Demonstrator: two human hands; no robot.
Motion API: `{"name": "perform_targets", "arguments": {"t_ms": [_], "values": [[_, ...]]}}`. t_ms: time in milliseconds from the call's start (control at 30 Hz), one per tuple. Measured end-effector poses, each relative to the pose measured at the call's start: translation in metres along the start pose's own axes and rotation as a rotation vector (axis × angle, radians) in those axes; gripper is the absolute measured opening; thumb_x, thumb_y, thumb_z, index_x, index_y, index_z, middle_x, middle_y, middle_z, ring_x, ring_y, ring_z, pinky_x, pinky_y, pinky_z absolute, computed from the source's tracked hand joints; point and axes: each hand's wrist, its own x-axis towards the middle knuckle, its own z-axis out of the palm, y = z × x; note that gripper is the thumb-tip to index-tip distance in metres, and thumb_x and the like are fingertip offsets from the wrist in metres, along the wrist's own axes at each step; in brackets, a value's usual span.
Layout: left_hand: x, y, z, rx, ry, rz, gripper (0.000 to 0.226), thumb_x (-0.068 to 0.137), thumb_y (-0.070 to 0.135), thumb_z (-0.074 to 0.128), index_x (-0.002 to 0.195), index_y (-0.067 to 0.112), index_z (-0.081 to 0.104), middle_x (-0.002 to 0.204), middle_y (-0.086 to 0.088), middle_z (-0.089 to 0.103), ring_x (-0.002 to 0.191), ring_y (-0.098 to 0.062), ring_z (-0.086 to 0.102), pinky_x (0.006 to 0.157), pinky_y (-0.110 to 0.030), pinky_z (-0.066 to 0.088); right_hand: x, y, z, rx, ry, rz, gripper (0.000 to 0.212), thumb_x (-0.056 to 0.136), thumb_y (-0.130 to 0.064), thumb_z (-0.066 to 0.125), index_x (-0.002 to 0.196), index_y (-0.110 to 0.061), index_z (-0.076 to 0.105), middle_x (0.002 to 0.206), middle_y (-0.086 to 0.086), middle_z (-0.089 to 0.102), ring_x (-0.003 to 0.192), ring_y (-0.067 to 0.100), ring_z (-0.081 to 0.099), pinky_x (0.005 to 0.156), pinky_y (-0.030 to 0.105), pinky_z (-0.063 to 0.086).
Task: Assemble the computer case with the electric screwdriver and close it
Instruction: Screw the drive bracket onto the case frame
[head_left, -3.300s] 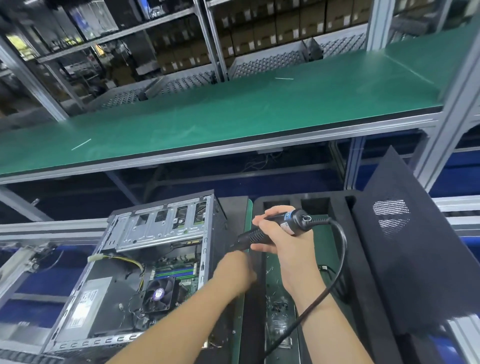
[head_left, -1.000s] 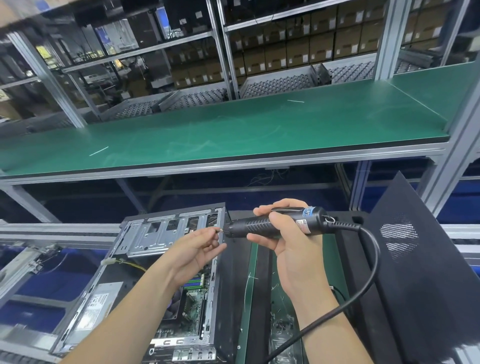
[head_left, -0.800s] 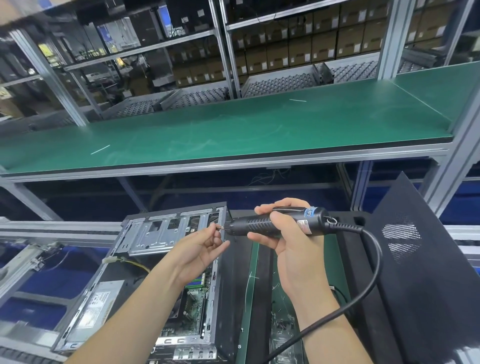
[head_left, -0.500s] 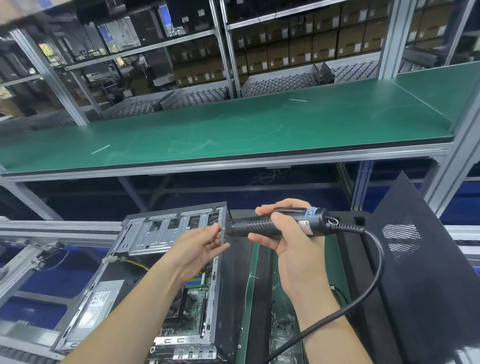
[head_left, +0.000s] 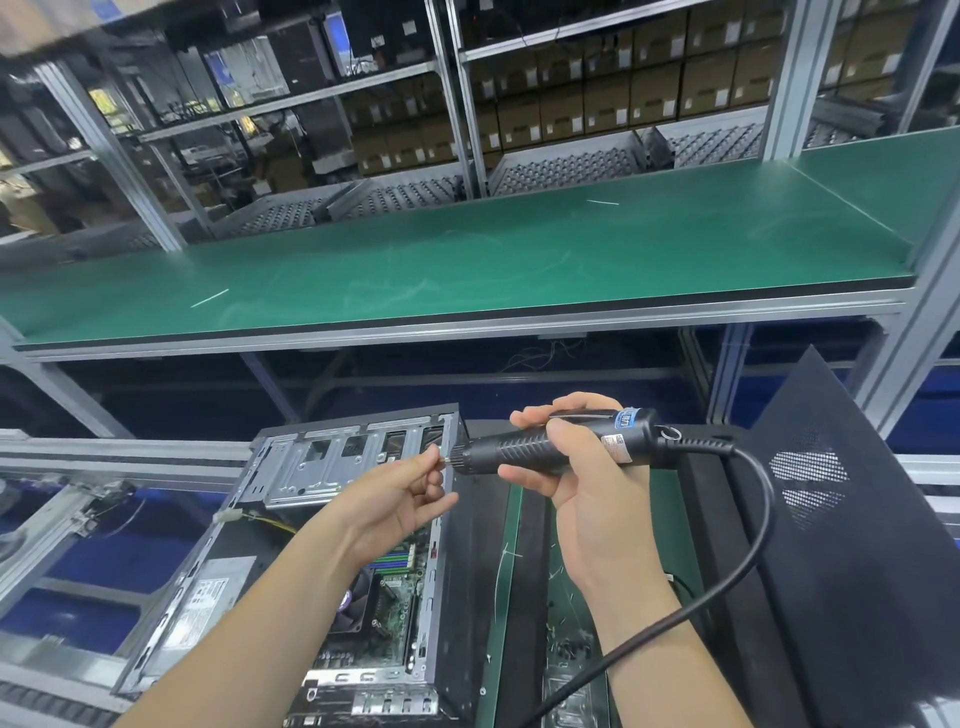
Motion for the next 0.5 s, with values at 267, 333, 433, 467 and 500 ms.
{"name": "perform_targets", "arguments": {"t_ms": [267,333,433,467,500], "values": [[-0.008,-0.009,0.009,-0.271,0.163,-0.059,0.021,0.079,0.026,0.08,0.074,0.008,0.071,0.066,0.0,0.055,0.055,-0.01,0.055,0.06,-0.028,0.061,0.004,0.008,0.009,-0.144,-0.044,0.029,0.024,0.088,-0.011,0.067,0.108,-0.025,0.073,0.109,0.019,0.076,0.105,0.037,0.074,0.061,0.043,0.063],[-0.014,-0.011,0.006,-0.348,0.171,-0.08,0.021,0.077,0.026,0.08,0.075,0.007,0.07,0.066,0.0,0.054,0.057,-0.01,0.056,0.058,-0.027,0.06,0.006,0.013,0.016,-0.168,-0.065,0.042,0.023,0.088,-0.011,0.068,0.109,-0.021,0.072,0.108,0.018,0.076,0.103,0.037,0.075,0.059,0.042,0.062],[-0.02,-0.013,-0.001,-0.454,0.193,-0.078,0.023,0.075,0.025,0.08,0.078,0.006,0.068,0.066,0.0,0.057,0.057,-0.009,0.057,0.056,-0.027,0.06,0.009,0.024,0.033,-0.201,-0.076,0.052,0.022,0.088,-0.01,0.068,0.109,-0.015,0.069,0.104,0.019,0.076,0.102,0.038,0.074,0.055,0.04,0.06],[-0.021,-0.013,-0.005,-0.483,0.202,-0.072,0.023,0.074,0.025,0.081,0.078,0.006,0.068,0.066,0.0,0.058,0.056,-0.009,0.058,0.056,-0.027,0.06,0.01,0.029,0.04,-0.212,-0.075,0.057,0.021,0.087,-0.01,0.067,0.108,-0.014,0.068,0.103,0.019,0.076,0.101,0.039,0.074,0.055,0.039,0.059],[-0.022,-0.011,-0.01,-0.508,0.212,-0.066,0.023,0.074,0.025,0.081,0.076,0.006,0.069,0.066,-0.001,0.058,0.055,-0.01,0.059,0.056,-0.027,0.061,0.012,0.034,0.046,-0.223,-0.074,0.063,0.021,0.086,-0.009,0.067,0.107,-0.014,0.068,0.103,0.019,0.076,0.101,0.039,0.074,0.055,0.039,0.059]]}}
